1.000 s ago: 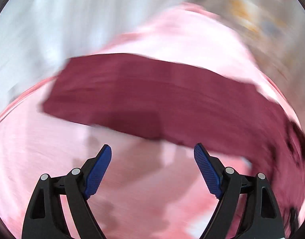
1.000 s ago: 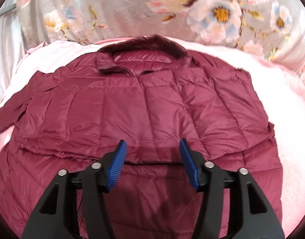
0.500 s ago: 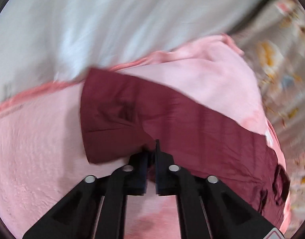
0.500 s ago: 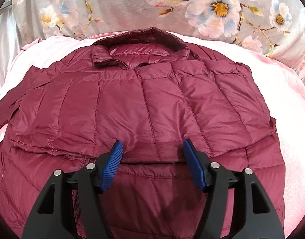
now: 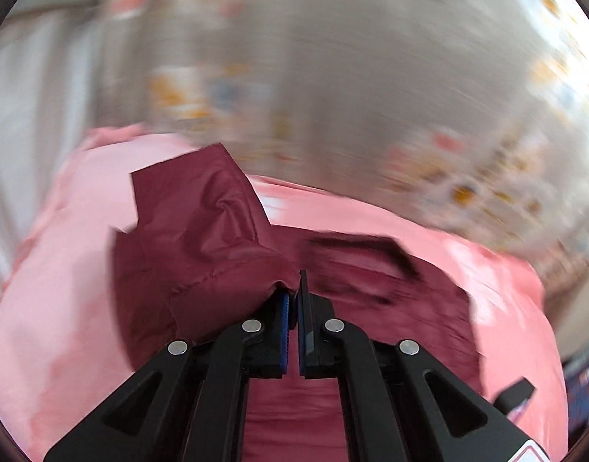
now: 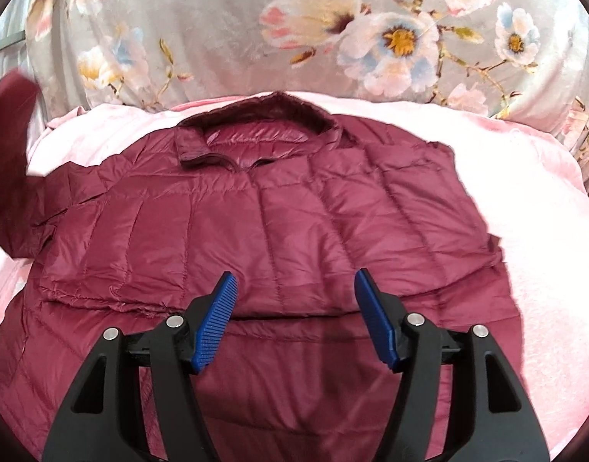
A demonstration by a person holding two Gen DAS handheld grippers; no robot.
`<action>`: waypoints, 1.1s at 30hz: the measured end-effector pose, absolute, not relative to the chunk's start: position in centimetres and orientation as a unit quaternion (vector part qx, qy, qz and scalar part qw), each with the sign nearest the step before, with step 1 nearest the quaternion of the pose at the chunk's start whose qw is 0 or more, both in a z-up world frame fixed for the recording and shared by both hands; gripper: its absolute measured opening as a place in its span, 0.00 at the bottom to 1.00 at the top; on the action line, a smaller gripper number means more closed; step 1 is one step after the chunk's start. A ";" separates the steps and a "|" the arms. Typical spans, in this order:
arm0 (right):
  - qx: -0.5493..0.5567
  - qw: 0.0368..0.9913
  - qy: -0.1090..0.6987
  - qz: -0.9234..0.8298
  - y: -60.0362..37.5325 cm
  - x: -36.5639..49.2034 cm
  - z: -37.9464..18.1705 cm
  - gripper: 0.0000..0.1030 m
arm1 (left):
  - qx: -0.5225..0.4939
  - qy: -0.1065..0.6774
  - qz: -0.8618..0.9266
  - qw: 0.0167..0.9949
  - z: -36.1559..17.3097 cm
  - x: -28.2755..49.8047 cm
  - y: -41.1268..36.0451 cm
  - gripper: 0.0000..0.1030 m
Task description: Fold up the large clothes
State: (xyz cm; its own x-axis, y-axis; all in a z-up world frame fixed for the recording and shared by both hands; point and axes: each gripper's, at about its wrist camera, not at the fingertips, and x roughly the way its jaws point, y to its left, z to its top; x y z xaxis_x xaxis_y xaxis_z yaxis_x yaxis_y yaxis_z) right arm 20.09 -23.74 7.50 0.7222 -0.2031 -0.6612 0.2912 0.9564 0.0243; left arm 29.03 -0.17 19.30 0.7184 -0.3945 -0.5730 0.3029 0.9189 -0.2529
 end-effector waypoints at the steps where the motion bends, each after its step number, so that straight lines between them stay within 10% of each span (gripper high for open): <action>1: 0.062 0.926 0.347 -0.138 -24.3 19.6 7.8 0.60 | -0.064 0.335 -0.207 0.917 19.1 28.7 -2.7 0.06; 6: 0.065 0.926 0.340 -0.151 -27.1 17.3 9.1 0.65 | -0.078 0.395 -0.265 0.876 15.2 27.6 -9.1 0.59; 27: 0.233 0.876 0.421 -0.037 -28.1 26.2 5.4 0.66 | -0.249 0.476 -0.136 0.832 4.9 33.1 9.4 0.68; 30: 0.223 0.874 0.430 -0.032 -27.5 27.6 4.9 0.34 | -0.273 0.480 -0.137 0.822 4.1 33.6 10.4 0.68; 31: 0.221 0.874 0.433 -0.029 -27.5 27.9 5.1 0.05 | -0.279 0.481 -0.137 0.820 4.0 33.6 10.6 0.68; 33: 0.220 0.886 0.407 -0.034 -28.0 27.4 7.1 0.02 | -0.286 0.480 -0.138 0.818 4.0 33.7 10.8 0.68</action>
